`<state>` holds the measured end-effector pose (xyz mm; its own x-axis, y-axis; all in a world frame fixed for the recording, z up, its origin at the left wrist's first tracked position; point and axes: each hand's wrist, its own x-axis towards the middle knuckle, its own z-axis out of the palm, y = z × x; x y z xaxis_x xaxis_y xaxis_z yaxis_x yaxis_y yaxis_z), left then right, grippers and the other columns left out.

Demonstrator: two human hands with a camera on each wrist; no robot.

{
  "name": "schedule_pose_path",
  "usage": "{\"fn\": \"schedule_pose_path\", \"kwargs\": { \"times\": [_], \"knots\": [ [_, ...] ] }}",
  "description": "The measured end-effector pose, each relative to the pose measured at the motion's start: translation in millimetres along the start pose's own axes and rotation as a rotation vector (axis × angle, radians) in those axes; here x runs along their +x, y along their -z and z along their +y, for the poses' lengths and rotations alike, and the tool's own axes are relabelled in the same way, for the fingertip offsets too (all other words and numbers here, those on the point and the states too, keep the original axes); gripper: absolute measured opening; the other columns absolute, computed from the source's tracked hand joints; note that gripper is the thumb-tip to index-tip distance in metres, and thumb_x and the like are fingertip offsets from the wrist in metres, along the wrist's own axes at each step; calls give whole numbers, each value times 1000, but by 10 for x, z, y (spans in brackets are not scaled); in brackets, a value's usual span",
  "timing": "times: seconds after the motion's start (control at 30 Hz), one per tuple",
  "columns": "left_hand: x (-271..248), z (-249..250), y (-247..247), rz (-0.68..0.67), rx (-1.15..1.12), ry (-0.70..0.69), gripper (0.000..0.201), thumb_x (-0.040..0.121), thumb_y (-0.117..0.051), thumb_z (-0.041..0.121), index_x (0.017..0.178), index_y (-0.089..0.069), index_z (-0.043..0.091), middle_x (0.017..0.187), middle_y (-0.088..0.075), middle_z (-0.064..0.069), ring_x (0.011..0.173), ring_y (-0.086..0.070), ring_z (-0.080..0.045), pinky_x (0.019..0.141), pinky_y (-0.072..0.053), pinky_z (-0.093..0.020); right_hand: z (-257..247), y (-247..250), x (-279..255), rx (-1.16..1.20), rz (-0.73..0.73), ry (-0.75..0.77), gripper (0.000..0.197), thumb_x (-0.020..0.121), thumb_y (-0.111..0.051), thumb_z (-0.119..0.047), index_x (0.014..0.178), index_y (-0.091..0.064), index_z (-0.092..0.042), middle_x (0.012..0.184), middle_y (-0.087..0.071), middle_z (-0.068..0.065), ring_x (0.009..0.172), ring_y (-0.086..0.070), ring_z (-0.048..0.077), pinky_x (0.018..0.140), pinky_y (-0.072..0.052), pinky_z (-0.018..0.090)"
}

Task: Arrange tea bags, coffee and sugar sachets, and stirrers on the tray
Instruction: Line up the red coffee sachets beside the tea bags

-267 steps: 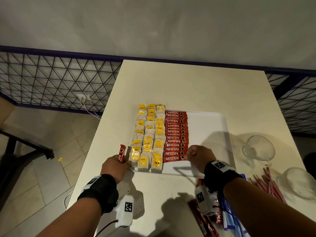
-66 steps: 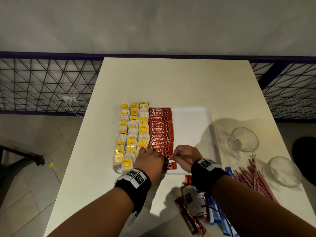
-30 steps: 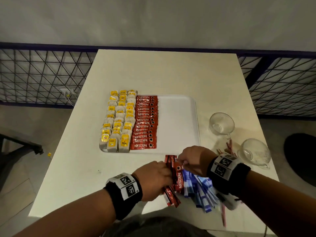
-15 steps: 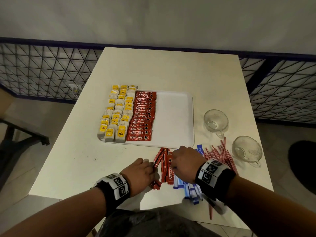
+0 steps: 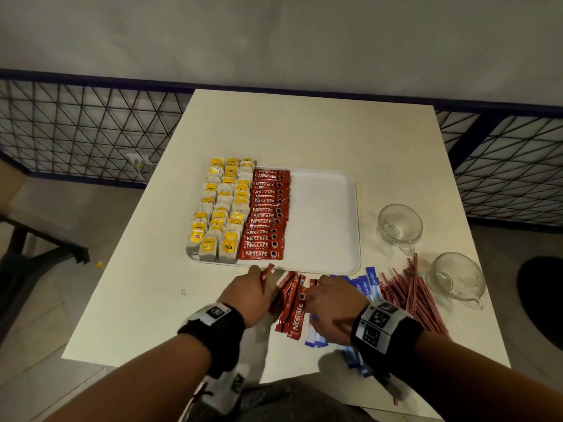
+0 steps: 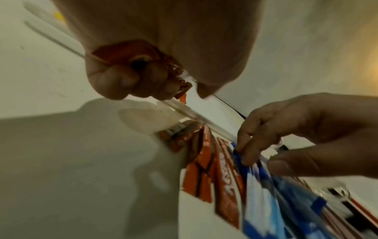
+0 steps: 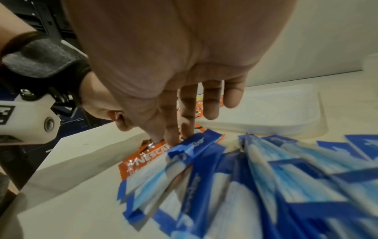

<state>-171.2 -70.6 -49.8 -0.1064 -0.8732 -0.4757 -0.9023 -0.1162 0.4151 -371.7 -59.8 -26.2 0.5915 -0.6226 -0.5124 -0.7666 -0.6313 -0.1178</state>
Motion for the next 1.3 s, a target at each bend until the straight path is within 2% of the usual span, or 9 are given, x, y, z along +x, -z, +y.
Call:
{"fn": "schedule_pose_path", "kwargs": {
  "times": [0.07,0.1,0.2,0.33,0.47,0.63,0.93,1.17,1.3],
  "knots": [
    [61,111,-92,-23,-75,70,59,84,-52,67,115,-49,17,110,-64,-4,96,-61,-23,77,-45,-29,12,24,-63,-12,-3,-38,30,93,-39,-27,107,-64,-19,111,-58,5,101,-46,28,88,-36,38],
    [65,155,-149,-52,-85,90,67,76,-59,71,116,-48,18,110,-62,-1,97,-61,-21,78,-46,-29,30,30,-92,-32,-24,-56,31,94,-38,-28,109,-63,-18,112,-58,5,104,-46,29,90,-35,39],
    [17,285,-281,-110,-48,95,71,67,-73,64,117,-46,21,112,-59,0,102,-61,-19,85,-51,-32,122,20,-160,-96,-101,-95,32,96,-40,-29,112,-62,-13,113,-57,8,109,-45,30,89,-34,39],
    [-2,379,-335,-58,39,122,57,84,-64,54,121,-44,17,119,-52,-7,106,-59,-25,89,-48,-34,200,29,-209,-56,-81,-72,29,96,-39,-28,113,-60,-16,113,-56,6,105,-48,27,91,-38,38],
    [-5,450,-374,-12,15,124,67,85,-54,65,127,-41,14,122,-49,-9,110,-56,-26,90,-45,-34,197,-56,-200,-2,-59,-49,33,94,-39,-27,119,-58,-19,117,-54,4,107,-47,27,91,-37,39],
    [40,537,-448,-20,10,143,80,74,-65,67,129,-39,14,123,-46,-9,111,-56,-26,93,-47,-36,206,-172,-190,34,-67,-60,37,92,-44,-23,127,-57,-20,124,-53,3,111,-43,26,96,-34,40],
    [6,577,-472,-10,85,132,72,77,-65,60,127,-39,15,122,-44,-7,105,-59,-25,88,-49,-36,293,-307,-178,37,-25,-38,38,93,-46,-20,128,-58,-25,126,-52,1,111,-44,26,95,-38,40],
    [55,398,-267,-11,268,72,28,92,-48,35,113,-53,17,113,-61,-5,102,-61,-26,79,-45,-32,386,-354,-120,37,7,-33,39,91,-54,-21,130,-57,-25,129,-51,1,116,-44,30,97,-35,41],
    [22,300,-119,-67,285,27,22,91,-50,30,110,-56,19,109,-64,-3,100,-62,-25,77,-43,-30,402,-276,-97,93,58,-33,39,93,-49,-41,127,-59,-25,131,-51,-2,116,-43,26,95,-32,36]
  ]
}}
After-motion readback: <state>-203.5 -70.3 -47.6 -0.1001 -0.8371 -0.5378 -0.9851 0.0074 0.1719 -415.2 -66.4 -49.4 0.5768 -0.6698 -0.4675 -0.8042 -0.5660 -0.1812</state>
